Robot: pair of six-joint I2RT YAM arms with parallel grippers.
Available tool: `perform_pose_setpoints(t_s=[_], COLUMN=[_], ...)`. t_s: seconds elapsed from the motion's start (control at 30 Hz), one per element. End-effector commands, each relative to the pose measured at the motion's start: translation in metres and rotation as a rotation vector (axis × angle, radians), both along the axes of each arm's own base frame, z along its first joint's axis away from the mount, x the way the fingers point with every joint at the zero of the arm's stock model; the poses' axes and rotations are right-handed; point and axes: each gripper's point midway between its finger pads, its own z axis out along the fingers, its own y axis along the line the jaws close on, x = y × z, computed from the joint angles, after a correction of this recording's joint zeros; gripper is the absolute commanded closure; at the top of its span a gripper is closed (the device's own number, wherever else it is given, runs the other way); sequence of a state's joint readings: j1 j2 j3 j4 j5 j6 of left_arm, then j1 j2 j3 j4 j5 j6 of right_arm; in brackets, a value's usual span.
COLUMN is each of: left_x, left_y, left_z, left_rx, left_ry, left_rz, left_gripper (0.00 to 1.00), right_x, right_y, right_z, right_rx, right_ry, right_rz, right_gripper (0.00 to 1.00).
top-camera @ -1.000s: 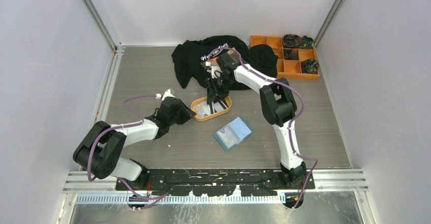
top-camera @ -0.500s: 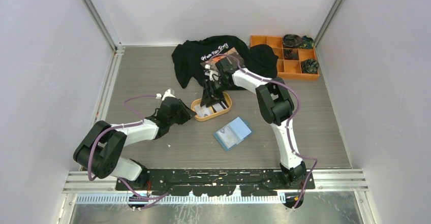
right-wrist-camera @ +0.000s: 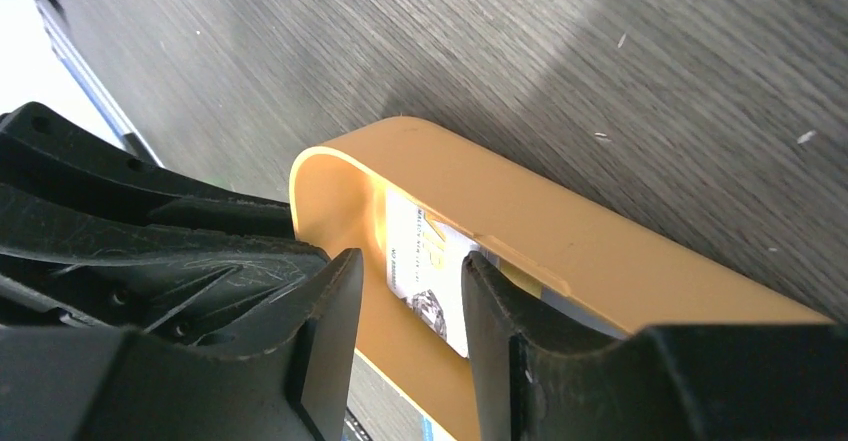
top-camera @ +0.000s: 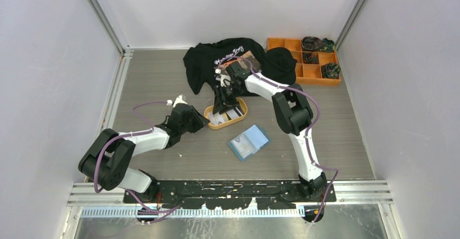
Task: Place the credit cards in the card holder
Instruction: Pick up the credit card from the storage box.
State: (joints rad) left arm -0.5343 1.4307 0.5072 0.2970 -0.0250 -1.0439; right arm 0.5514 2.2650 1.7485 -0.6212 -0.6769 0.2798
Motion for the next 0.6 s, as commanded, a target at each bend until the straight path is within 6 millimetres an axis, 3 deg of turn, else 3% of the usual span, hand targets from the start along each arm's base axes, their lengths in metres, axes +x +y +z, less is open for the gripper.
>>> perform_pose_setpoints(t_s=[0.0,0.37,0.57], left_x=[0.0,0.0,0.0], left_y=[-0.003,-0.003,-0.003], left_z=[0.002,0.003,0.003], left_rx=[-0.018,-0.022,-0.023], left_ry=[-0.017,-0.02,-0.022], left_rz=[-0.014,-0.017,-0.017], left_gripper=[0.81,0.81,0.81], right_x=[0.015,0.016,0.011], right_y=[-0.016,-0.021,-0.02], right_z=[-0.007,0.022,0.009], right_rx=[-0.158,-0.178,-0.17], right_ry=[-0.136,-0.25,-0.192], right_rz=[-0.008,0.013,0.012], right_gripper=[0.52,0.49,0.49])
